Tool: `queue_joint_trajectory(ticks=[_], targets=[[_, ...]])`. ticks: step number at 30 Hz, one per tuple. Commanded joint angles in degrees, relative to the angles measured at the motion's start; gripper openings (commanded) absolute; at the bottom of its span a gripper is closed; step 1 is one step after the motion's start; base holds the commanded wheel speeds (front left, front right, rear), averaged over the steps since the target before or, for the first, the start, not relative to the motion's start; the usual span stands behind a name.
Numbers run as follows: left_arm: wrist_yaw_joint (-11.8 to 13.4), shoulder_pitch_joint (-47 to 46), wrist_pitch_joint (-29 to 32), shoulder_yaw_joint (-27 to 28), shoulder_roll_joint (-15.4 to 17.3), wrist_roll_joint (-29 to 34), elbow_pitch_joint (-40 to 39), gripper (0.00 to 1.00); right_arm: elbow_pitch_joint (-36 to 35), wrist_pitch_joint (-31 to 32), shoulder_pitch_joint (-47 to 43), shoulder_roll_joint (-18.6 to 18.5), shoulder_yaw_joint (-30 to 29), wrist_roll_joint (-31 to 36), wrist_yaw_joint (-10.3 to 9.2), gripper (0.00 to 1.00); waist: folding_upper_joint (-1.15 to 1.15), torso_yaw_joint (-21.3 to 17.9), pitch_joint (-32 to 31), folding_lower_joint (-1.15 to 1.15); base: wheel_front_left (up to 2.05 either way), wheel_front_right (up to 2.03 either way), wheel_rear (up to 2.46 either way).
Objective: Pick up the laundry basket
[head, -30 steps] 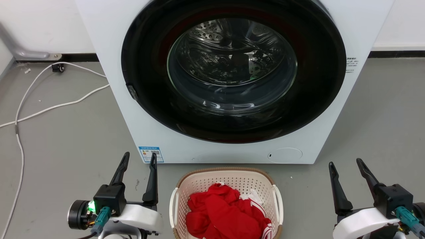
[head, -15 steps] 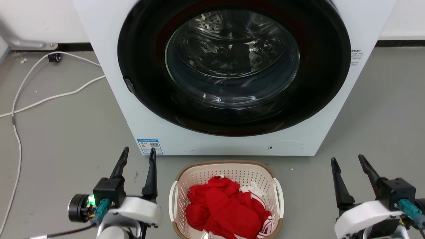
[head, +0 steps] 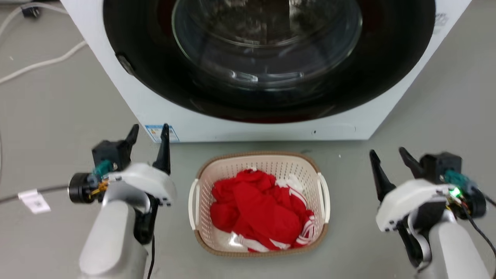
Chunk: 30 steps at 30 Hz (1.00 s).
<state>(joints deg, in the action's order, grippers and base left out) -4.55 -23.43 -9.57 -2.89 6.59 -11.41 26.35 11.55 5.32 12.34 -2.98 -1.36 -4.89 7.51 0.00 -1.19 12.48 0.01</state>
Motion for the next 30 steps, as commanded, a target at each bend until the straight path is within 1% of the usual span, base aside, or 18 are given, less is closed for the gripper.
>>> queue_joint_trajectory(ticks=[1,2,4,8,13,15,19,28,29,30], targets=[[-0.6,-2.7,0.9,0.2,0.5,-0.8,2.4,1.0,2.4,0.8,3.1,0.2,0.7,-1.2,-0.04,1.0,0.0,-0.5,3.6,-0.01,0.0,0.0,0.0],[-0.9,-3.8,1.5,0.2,0.9,-1.2,3.6,1.0,3.7,1.5,4.2,0.2,1.1,-0.6,-0.04,1.0,0.0,-0.6,4.6,-0.01,0.0,0.0,0.0],[-1.4,-6.3,2.3,0.0,1.7,-1.9,6.6,1.0,6.5,2.5,6.8,0.2,1.7,-1.6,-0.04,1.0,0.0,-0.7,6.4,-0.01,0.0,0.0,0.0],[-2.3,-10.4,4.5,-1.1,3.0,-3.2,12.6,1.0,11.3,3.5,11.4,0.2,3.3,-1.7,-0.04,1.0,0.0,-1.2,10.2,-0.01,0.0,0.0,0.0],[-2.8,-15.3,7.5,-3.3,4.4,-5.1,19.7,1.0,17.6,4.0,17.2,0.2,5.2,-1.5,-0.04,1.0,0.0,-1.6,14.6,-0.01,0.0,0.0,0.0],[-2.9,-17.1,8.7,-4.3,4.9,-6.2,22.3,1.0,20.3,4.1,19.6,0.1,6.0,-2.4,-0.04,1.0,0.0,-1.9,16.3,-0.01,0.0,0.0,0.0],[-2.9,-20.3,10.8,-8.1,5.6,-9.3,26.0,1.0,26.3,4.5,24.4,0.2,7.9,-2.4,-0.04,1.0,0.0,-2.4,19.5,-0.01,0.0,0.0,0.0],[-3.0,-25.6,14.9,-15.7,7.9,-16.8,31.4,1.0,38.8,4.6,33.8,0.2,13.3,-7.6,-0.04,1.0,0.0,-3.8,25.9,-0.01,0.0,0.0,0.0],[-3.0,-25.6,14.9,-15.7,7.9,-16.8,31.4,1.0,38.8,4.6,33.8,0.2,13.3,-7.6,-0.04,1.0,0.0,-3.8,25.9,-0.01,0.0,0.0,0.0],[-3.0,-26.7,15.6,-17.1,8.6,-18.2,32.2,1.0,41.3,4.9,35.6,0.2,15.0,-8.9,-0.04,1.0,0.0,-4.1,27.1,-0.01,0.0,0.0,0.0]])
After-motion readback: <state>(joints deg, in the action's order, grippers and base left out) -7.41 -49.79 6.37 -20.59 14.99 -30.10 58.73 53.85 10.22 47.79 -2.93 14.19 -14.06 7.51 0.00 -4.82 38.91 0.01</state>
